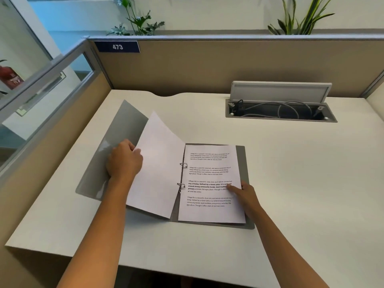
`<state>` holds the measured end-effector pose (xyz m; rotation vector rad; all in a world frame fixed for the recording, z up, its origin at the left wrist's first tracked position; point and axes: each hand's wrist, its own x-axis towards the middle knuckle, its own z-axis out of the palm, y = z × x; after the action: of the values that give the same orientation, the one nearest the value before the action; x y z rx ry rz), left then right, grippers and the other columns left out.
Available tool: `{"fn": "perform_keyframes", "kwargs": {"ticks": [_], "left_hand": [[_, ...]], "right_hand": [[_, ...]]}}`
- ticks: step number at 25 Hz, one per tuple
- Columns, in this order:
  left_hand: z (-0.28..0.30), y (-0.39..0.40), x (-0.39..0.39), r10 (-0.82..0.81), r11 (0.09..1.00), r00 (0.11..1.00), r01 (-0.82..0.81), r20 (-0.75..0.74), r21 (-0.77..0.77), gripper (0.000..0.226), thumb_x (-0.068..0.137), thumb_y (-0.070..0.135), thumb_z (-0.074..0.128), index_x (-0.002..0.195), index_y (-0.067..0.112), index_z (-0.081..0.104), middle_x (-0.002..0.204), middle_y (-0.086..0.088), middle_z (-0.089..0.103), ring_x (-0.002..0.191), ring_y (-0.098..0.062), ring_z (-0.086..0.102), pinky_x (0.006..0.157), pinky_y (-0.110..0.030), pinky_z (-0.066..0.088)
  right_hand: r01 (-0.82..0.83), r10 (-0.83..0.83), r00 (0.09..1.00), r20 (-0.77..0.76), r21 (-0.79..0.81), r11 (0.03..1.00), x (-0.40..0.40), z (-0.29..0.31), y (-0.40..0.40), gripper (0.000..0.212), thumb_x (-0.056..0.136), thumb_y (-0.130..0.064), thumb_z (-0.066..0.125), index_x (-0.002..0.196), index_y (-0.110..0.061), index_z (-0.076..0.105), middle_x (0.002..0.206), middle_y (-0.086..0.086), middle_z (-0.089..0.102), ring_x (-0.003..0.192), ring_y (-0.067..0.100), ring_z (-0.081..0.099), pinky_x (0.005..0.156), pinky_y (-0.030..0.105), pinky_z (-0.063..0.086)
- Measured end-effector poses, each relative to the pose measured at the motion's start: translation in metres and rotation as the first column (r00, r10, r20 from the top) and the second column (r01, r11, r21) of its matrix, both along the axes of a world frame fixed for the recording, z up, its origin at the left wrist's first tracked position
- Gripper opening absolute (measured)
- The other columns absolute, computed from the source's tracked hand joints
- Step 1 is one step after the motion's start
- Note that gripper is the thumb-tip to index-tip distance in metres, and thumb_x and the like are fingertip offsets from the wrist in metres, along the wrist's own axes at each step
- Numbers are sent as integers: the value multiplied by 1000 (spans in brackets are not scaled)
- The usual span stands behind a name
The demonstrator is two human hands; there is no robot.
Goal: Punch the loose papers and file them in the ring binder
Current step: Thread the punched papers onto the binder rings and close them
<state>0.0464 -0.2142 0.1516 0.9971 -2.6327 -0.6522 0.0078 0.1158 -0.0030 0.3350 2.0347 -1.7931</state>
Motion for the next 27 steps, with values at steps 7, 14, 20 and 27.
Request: {"fn": "perform_keyframes", "kwargs": {"ticks": [7,14,20,27], "left_hand": [[-7,23,4,-349,937,907,342,235,71,82,91,-5,48,154,42,24,106,-11,65,84,-30,62,63,-40,56],[-7,68,-7,-338,922,922,284,188,263,42,91,3,45,122,15,71,130,-5,65,118,-30,60,100,-36,49],[-11,115,-16,-131,417,982,179,-136,891,26,89,28,71,90,3,77,91,-17,76,77,-27,67,74,-33,54],[-33,119,-17,-24,273,995,99,-96,957,24,76,26,84,90,7,80,85,-6,79,85,-26,72,94,-44,54]], "right_hand": [[-56,63,998,-31,180,982,-1,17,-7,27,90,-14,64,116,-18,66,114,3,73,93,23,70,79,33,55],[-167,253,935,-248,321,932,7,72,-48,32,100,-20,47,130,-16,57,121,1,67,103,21,66,75,24,49],[-200,264,911,-317,221,955,20,103,-83,39,100,-31,53,136,-16,55,125,0,68,91,7,66,62,3,47],[-212,255,926,-278,176,961,24,104,-78,55,93,-44,61,141,-18,53,137,1,62,115,17,66,91,25,52]]}}
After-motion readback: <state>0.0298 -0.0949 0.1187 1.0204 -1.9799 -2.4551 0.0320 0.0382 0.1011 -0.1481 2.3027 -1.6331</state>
